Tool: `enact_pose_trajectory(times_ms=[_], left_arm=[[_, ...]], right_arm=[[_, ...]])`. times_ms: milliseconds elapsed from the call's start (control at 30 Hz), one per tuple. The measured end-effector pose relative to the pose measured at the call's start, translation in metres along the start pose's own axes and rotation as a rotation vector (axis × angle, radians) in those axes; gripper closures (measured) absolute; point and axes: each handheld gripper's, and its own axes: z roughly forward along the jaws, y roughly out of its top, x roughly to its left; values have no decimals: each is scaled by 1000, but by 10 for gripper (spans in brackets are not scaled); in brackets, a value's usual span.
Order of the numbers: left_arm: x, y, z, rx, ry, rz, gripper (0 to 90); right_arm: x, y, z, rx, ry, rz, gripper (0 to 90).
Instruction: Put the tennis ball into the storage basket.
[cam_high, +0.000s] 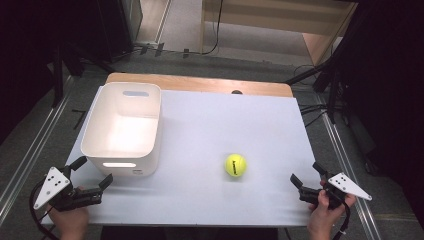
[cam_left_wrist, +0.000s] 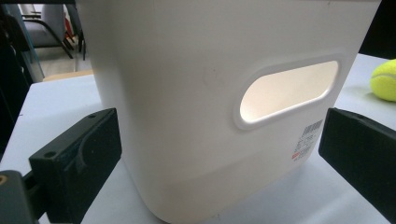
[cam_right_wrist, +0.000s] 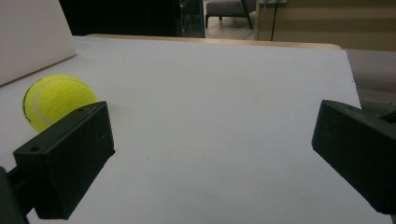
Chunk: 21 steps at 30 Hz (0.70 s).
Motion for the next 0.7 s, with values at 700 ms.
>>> enact_pose_trajectory(times_ms=[700], left_arm=[[0,0,0,-4,-3,-1,0]], right_arm=[[20,20,6,100,54,-82,0]])
